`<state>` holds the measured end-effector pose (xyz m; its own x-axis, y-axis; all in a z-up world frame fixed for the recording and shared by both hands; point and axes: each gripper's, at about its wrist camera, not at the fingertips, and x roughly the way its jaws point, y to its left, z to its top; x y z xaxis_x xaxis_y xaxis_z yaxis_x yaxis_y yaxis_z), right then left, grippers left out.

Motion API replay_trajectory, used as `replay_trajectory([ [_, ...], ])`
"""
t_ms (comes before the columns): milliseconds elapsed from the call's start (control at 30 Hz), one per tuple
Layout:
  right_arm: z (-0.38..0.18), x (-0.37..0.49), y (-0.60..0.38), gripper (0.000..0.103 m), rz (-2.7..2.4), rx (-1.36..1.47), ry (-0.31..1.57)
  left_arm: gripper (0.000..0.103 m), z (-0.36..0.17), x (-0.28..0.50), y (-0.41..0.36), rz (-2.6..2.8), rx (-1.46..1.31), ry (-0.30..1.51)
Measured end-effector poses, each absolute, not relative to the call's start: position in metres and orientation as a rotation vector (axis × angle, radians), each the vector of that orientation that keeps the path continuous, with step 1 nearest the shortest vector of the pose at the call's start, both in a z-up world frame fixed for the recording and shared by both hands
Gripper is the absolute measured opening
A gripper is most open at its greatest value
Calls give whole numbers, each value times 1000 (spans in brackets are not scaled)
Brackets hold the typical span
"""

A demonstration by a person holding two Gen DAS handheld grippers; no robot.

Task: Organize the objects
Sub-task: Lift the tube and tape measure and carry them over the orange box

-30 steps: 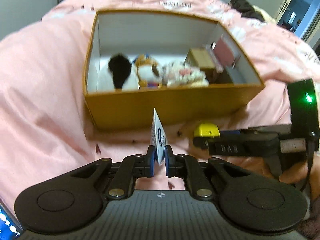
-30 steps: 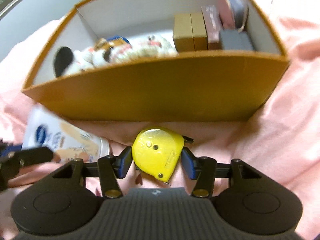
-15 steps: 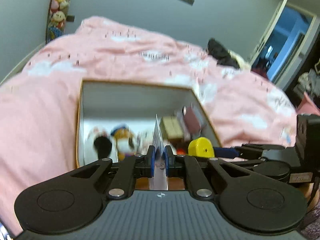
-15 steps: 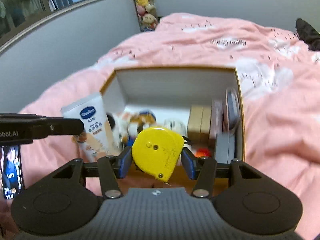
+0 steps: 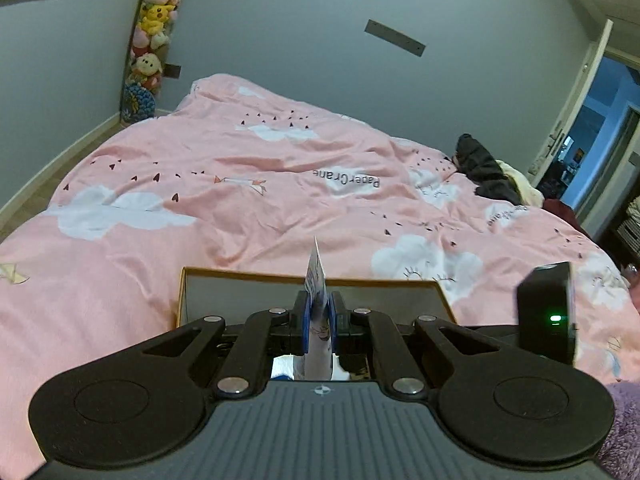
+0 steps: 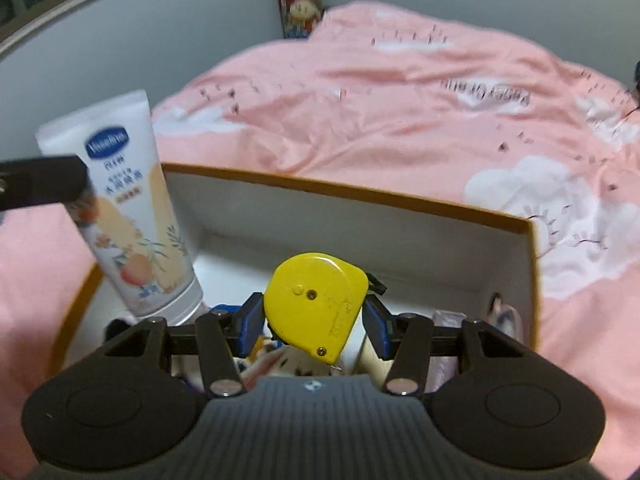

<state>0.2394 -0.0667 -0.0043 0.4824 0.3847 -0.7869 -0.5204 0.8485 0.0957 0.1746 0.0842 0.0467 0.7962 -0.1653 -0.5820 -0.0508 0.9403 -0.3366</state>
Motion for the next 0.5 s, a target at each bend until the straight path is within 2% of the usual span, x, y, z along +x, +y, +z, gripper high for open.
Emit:
replay_trajectory([
  [500, -57, 283, -43, 56, 534, -281, 1100, 10, 10, 226, 85, -36, -360, 709],
])
